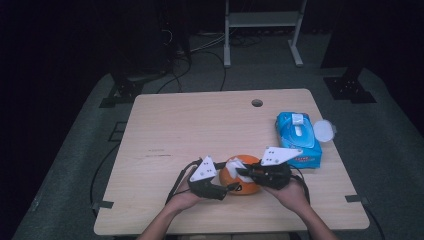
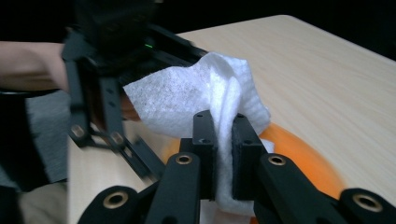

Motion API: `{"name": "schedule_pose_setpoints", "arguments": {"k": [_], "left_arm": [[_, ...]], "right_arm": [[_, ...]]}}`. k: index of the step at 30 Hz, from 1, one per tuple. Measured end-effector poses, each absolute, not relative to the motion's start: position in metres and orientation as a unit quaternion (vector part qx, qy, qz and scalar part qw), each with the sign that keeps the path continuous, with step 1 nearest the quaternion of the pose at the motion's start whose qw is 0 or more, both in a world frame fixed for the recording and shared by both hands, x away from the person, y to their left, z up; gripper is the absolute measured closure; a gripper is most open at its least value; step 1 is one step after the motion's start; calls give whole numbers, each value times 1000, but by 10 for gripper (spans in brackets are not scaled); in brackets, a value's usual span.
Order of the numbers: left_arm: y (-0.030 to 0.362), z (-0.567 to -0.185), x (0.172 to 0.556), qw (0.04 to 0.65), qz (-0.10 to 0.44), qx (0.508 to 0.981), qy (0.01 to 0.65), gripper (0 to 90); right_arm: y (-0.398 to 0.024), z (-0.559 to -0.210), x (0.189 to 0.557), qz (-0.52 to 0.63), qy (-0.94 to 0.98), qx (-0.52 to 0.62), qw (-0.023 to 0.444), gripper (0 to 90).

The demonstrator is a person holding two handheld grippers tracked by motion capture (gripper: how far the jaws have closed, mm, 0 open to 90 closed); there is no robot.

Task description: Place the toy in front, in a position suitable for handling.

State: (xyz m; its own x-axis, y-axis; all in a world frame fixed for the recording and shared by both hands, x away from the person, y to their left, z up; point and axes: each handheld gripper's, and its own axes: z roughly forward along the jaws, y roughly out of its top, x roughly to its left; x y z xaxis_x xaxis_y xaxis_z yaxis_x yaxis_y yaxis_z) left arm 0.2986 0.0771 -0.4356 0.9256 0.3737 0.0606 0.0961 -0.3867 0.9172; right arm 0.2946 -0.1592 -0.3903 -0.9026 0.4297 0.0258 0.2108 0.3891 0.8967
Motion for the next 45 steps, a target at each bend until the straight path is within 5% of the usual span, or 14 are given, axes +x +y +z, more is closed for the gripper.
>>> {"name": "schedule_pose_setpoints", "arguments": {"k": [7, 12, 18, 23, 28, 36, 45], "left_arm": [[87, -442, 305, 514, 120, 835, 153, 291], [94, -445, 309, 509, 108, 839, 160, 284], [91, -435, 308, 522, 103, 830, 168, 130], [89, -434, 306, 525, 120, 828, 161, 151], [94, -438, 307, 517, 121, 833, 156, 293], [97, -441, 308, 520, 115, 832, 157, 297], [91, -440, 304, 515, 122, 836, 145, 280]], "right_arm": [[-166, -393, 303, 512, 821, 214, 132, 820], [-198, -407, 319, 515, 807, 267, 109, 819], [-189, -408, 313, 514, 812, 252, 116, 819], [-172, -405, 302, 515, 821, 220, 115, 818], [-168, -402, 301, 511, 824, 214, 121, 819], [-205, -412, 316, 516, 805, 275, 101, 819], [-183, -407, 318, 525, 806, 256, 94, 817]]}}
